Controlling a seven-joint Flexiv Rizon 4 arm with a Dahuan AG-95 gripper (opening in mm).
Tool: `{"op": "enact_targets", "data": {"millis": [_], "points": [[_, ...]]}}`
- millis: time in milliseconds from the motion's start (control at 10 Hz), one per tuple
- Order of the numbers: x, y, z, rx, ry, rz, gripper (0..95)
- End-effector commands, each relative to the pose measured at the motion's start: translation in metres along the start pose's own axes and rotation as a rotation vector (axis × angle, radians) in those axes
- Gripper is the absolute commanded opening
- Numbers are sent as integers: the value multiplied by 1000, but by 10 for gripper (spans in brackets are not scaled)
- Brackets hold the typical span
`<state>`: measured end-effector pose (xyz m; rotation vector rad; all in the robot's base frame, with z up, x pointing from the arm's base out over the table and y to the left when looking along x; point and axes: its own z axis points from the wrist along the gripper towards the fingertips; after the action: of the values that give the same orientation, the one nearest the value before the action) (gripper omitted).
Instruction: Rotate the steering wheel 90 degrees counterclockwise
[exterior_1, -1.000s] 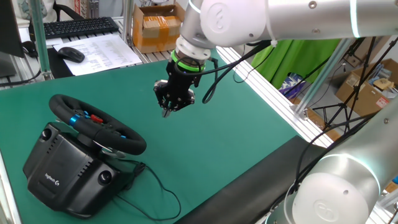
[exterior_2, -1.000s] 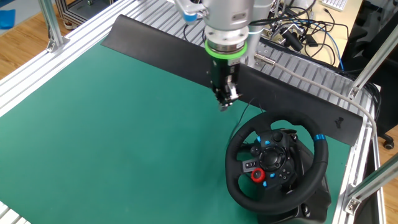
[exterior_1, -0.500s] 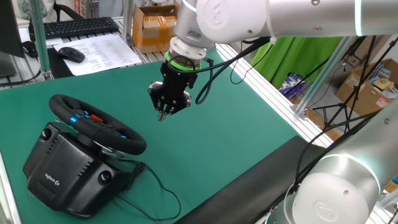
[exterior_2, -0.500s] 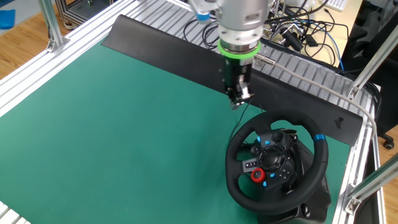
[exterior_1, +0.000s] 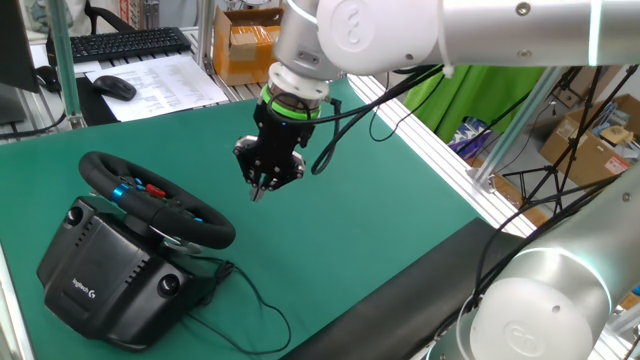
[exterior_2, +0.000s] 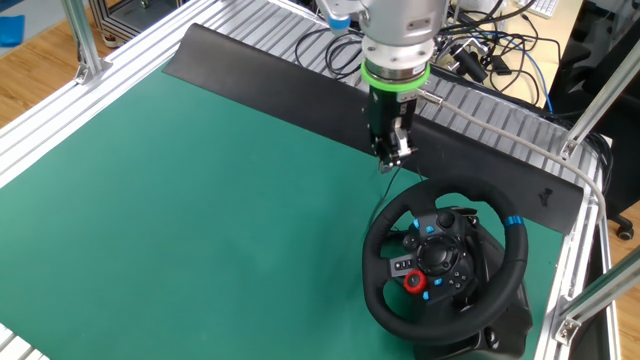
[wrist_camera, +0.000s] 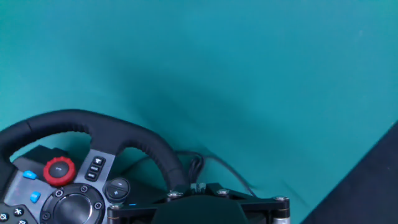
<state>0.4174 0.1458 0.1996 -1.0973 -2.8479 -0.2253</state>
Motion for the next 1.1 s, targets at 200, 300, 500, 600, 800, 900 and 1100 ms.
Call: {"op": "enact_targets", "data": {"millis": [200,300,500,600,800,900,1100], "points": [[0,-1,0,102,-112,-156,0],[0,-1,0,91,-111,-204,0],[0,-1,0,89,-118,-299,0],[0,-1,0,92,-113,-323,0],[0,-1,0,104,-95,-363,0],[0,-1,0,106,-97,-380,0],[-5,-4,-2,108,-95,-370,0]]}}
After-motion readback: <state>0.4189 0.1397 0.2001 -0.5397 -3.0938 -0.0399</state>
